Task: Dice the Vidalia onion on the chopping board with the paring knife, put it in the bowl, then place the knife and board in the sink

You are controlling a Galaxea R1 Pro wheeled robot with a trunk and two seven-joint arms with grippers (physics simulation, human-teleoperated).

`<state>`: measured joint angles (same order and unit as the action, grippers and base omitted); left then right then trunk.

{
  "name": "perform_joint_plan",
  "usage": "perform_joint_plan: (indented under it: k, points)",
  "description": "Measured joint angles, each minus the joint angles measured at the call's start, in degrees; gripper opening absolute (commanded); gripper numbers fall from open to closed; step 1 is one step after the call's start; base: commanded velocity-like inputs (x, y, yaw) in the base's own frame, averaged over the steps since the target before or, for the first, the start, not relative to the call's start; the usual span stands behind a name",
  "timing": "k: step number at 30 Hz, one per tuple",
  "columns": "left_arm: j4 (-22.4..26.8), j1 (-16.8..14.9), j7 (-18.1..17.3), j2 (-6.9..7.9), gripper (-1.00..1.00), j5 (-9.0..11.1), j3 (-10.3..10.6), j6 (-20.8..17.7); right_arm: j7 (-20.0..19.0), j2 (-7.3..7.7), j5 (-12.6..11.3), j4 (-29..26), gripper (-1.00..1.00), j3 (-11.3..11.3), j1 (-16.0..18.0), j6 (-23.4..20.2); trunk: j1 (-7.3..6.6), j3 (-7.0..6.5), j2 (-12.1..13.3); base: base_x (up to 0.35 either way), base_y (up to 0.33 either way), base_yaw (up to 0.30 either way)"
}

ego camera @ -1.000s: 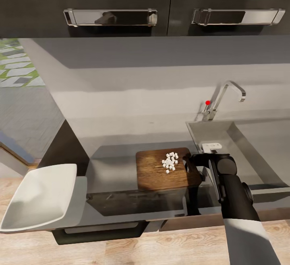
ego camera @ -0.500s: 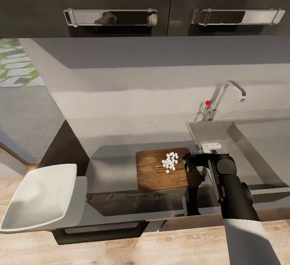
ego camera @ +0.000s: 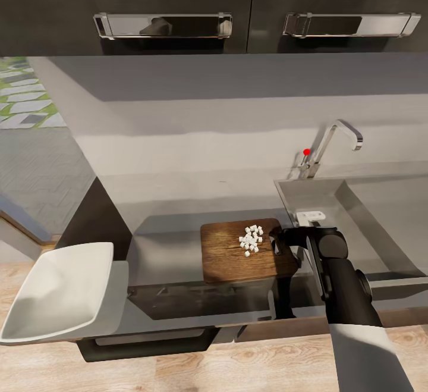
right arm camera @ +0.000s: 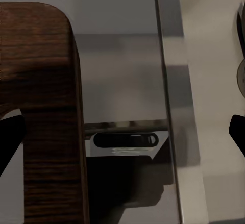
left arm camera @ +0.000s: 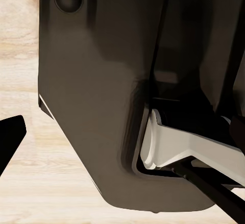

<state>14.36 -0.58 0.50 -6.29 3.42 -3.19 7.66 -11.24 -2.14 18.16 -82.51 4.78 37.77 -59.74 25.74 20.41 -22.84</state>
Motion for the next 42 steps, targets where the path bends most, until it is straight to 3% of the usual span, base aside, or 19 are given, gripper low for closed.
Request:
perform_joint_plan:
  k: [42]
  points:
    - [0.0, 0.0, 0.0, 0.0, 1.0, 0.0, 0.0, 0.0, -0.1, -0.01, -0.9, 2.4, 1.0, -1.3, -0.5, -0.1, 0.01, 0.01, 0.0, 0.0, 0.0, 0.0]
